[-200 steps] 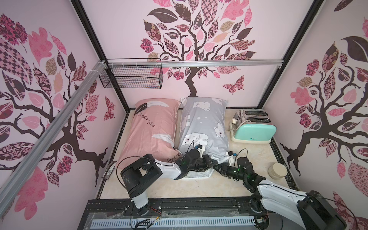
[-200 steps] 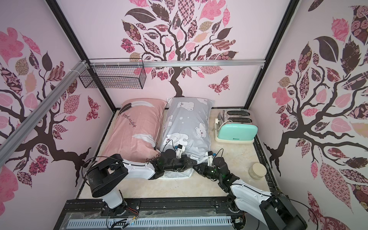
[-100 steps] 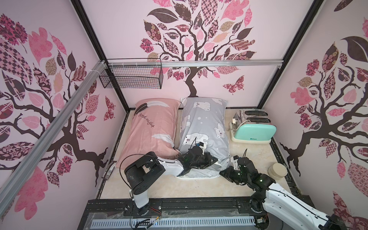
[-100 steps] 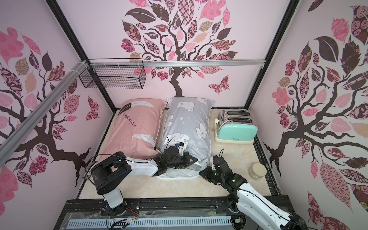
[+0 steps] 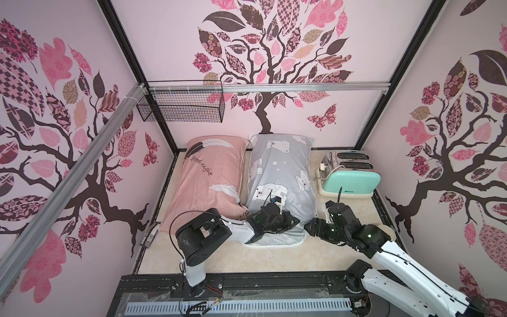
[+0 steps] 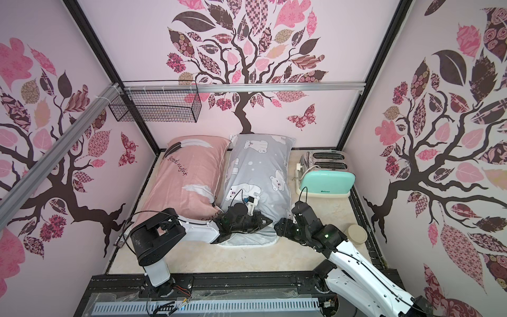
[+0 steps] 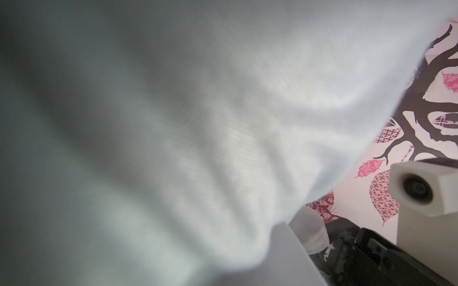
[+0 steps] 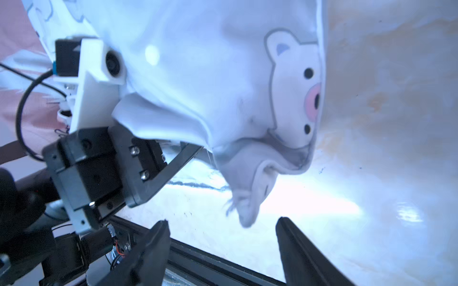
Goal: Zip up pillowcases
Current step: Zip the zipper on the pillowcase.
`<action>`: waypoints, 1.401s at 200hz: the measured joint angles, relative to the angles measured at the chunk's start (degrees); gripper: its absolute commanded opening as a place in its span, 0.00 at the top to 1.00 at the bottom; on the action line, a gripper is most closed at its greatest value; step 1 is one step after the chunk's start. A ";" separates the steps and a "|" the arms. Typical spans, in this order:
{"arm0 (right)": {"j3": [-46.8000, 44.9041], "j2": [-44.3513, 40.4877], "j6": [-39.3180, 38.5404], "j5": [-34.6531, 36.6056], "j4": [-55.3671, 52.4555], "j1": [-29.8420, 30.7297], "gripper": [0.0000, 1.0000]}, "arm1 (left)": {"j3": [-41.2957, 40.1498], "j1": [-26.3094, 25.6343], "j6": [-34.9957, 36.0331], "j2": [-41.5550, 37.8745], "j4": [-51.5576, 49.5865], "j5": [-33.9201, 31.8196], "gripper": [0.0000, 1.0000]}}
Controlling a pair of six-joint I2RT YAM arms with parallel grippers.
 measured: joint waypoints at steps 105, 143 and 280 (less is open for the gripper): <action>-1.57 6.25 -6.34 -3.80 3.80 -6.99 0.54 | -1.42 -4.20 -1.16 -2.69 -2.03 -3.52 1.00; -6.14 6.32 -6.45 -6.51 5.79 -9.44 0.71 | -1.88 -4.37 -0.81 -3.82 -3.52 -4.33 1.00; -13.20 3.63 -9.01 -22.36 13.35 -18.03 1.00 | -5.79 -7.82 -1.07 2.99 7.61 -7.74 0.87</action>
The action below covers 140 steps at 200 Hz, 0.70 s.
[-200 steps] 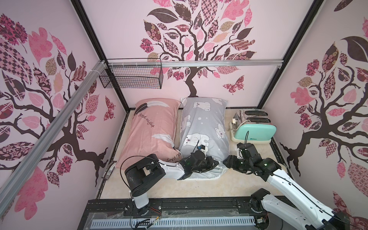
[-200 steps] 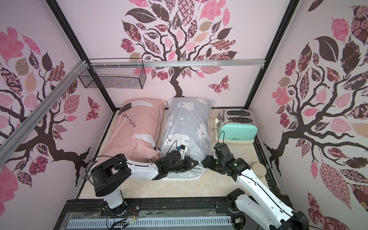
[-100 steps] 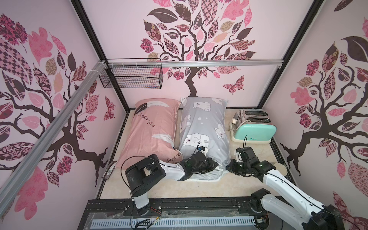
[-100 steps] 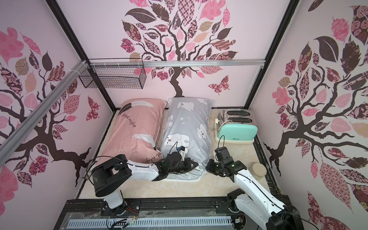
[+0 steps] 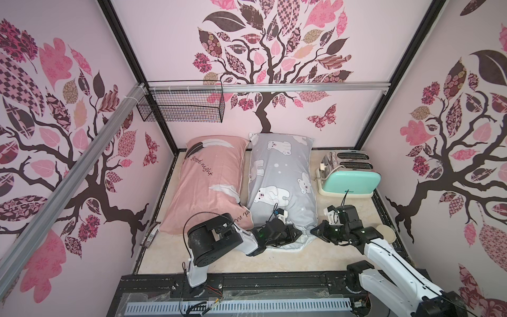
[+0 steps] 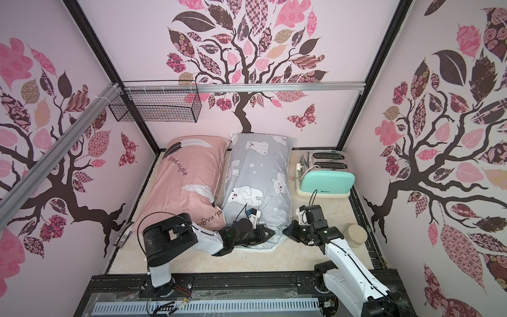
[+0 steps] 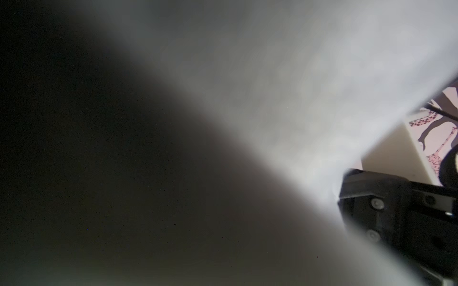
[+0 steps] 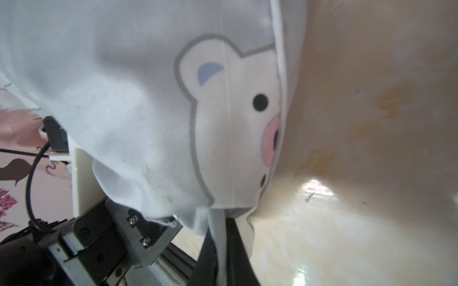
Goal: Zip up pillowcases
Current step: Zip the zipper on the pillowcase.
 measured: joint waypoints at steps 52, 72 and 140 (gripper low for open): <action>-1.09 -2.10 0.04 -5.11 2.36 0.00 1.00 | -1.18 -0.42 -1.49 -12.33 -10.23 1.38 0.85; -1.09 -2.51 0.26 -6.10 2.78 0.00 1.00 | -0.44 -1.05 -2.64 -12.28 -10.67 2.62 0.88; -2.19 -3.43 1.79 -8.90 5.77 0.00 1.00 | 0.35 -1.84 -8.26 -5.03 -3.41 5.33 0.78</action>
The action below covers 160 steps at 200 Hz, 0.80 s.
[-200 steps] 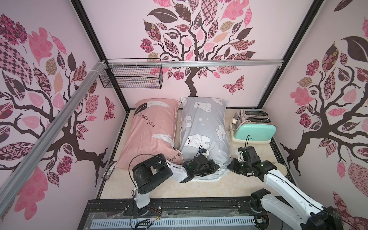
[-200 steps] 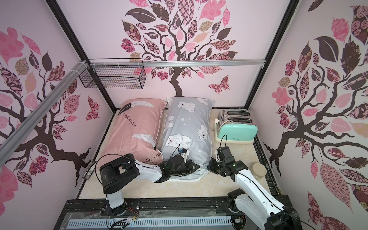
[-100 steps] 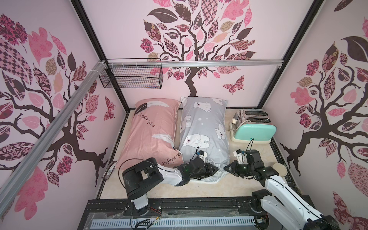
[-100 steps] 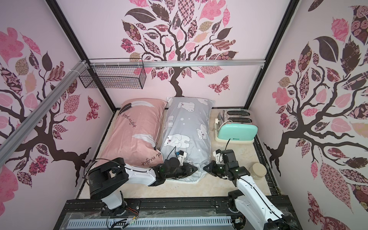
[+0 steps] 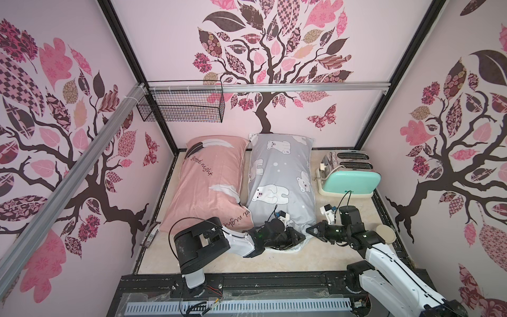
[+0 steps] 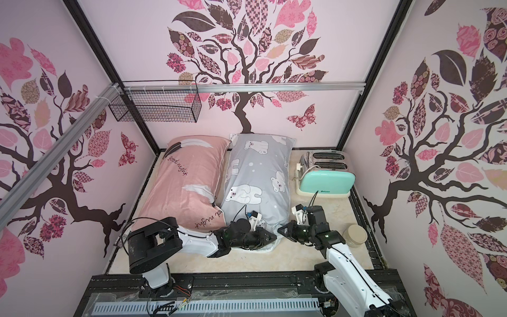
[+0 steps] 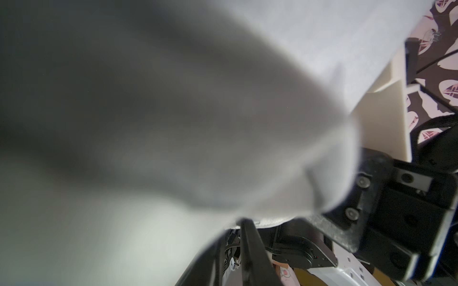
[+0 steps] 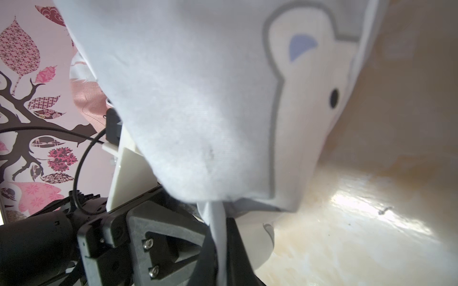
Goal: Zip up pillowcases
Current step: Zip the zipper on the pillowcase.
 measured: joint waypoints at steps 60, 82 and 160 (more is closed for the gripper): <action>-0.83 0.04 2.34 -1.36 2.62 -0.07 1.00 | -0.28 0.31 -3.82 2.38 6.99 0.04 0.75; -0.83 0.04 2.64 -1.46 3.02 -0.07 1.00 | -0.50 0.33 -4.48 2.49 7.91 0.00 0.79; -0.83 -0.07 2.62 -1.42 3.15 -0.04 1.00 | -1.25 0.35 -4.48 2.40 8.22 -0.04 1.00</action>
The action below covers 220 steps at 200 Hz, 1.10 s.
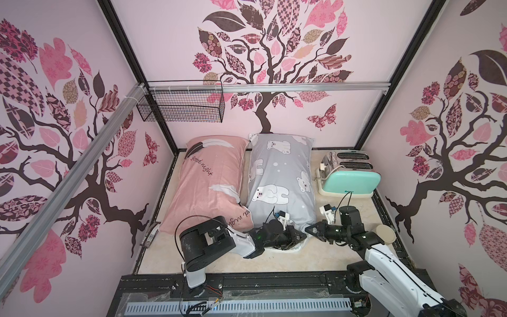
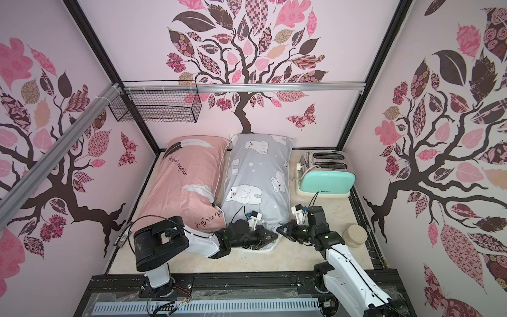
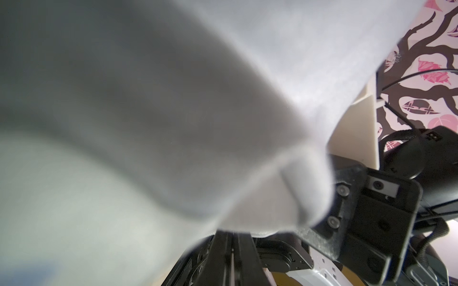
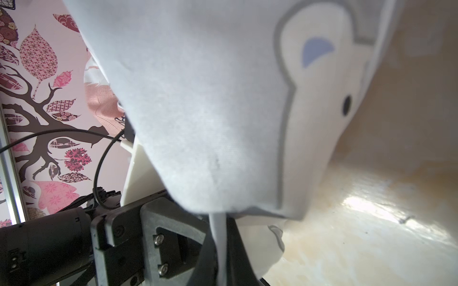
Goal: Zip up pillowcases
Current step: Zip the zipper on the pillowcase.
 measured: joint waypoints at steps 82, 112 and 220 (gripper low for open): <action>3.74 0.55 -0.39 5.22 -2.49 -0.24 1.00 | -2.16 0.00 2.69 -3.41 -4.39 -2.08 1.00; 7.21 2.51 -0.72 6.99 -2.32 -1.31 1.00 | -4.07 -0.02 4.55 -4.76 -7.04 -3.61 1.00; 21.59 11.72 -6.27 11.41 -5.38 -8.15 1.00 | -14.80 1.88 9.79 -22.60 -26.99 -9.97 1.00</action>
